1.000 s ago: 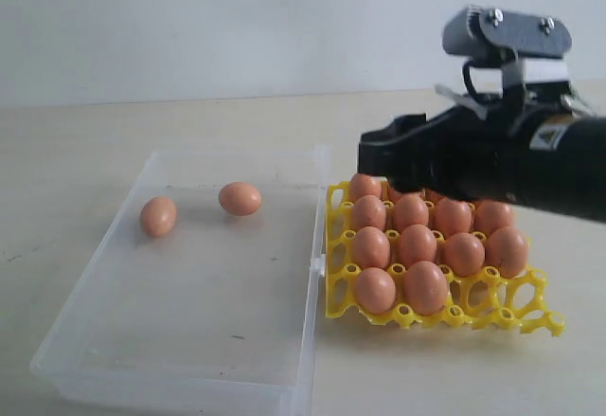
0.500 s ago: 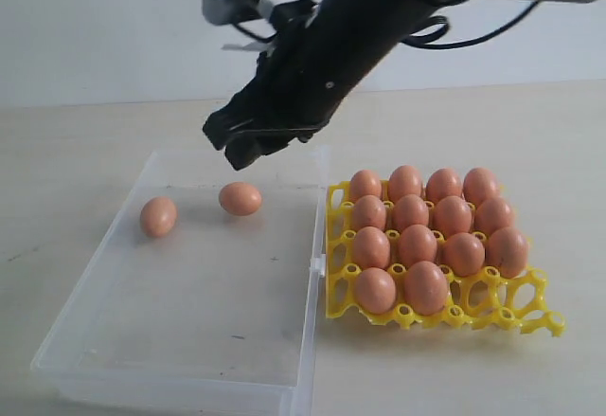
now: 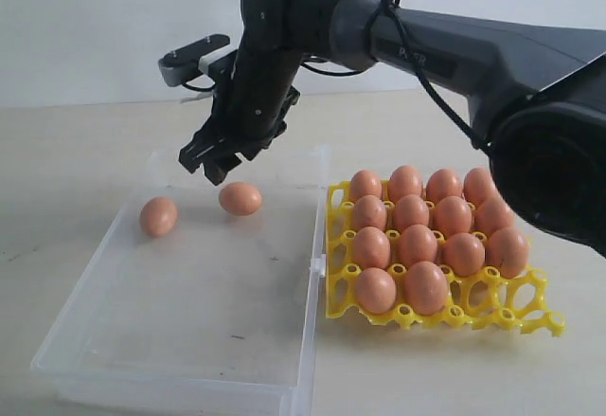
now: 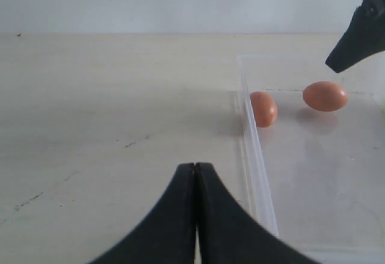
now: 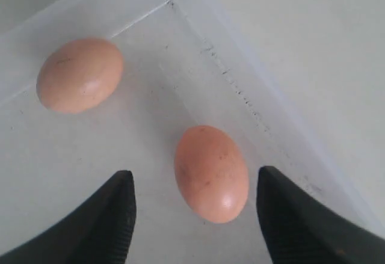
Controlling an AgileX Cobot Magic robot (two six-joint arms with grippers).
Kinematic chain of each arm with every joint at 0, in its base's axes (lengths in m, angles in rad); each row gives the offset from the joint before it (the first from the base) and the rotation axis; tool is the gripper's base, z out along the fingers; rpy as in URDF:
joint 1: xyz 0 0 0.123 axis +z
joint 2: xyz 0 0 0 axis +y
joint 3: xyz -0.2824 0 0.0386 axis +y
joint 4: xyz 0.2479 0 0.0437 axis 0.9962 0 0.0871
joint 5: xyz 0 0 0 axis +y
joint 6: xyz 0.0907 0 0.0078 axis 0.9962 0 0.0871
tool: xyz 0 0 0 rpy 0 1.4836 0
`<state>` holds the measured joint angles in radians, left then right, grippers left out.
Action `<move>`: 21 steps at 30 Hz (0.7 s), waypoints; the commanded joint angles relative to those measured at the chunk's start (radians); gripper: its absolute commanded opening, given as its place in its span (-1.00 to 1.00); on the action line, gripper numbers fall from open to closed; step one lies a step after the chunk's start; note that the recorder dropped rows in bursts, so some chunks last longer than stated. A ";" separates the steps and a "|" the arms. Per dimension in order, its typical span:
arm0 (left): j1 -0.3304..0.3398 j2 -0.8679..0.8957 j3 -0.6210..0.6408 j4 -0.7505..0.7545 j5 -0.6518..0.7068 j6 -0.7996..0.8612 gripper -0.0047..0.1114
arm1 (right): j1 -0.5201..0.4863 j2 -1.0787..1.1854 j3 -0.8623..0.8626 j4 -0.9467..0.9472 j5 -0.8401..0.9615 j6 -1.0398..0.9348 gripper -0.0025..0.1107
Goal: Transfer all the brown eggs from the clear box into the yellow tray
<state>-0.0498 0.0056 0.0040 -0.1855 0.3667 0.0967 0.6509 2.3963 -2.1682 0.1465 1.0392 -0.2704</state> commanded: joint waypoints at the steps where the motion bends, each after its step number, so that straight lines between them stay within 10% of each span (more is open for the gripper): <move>1: 0.001 -0.006 -0.004 -0.002 -0.004 0.002 -0.92 | 0.013 0.026 -0.014 0.005 0.018 -0.048 0.07; 21: 0.001 -0.006 -0.004 -0.002 -0.004 0.005 -0.92 | 0.047 0.113 -0.014 -0.060 -0.077 -0.068 0.07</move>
<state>-0.0498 0.0056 0.0040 -0.1855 0.3667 0.0967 0.6965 2.4843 -2.1784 0.0986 0.9577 -0.3331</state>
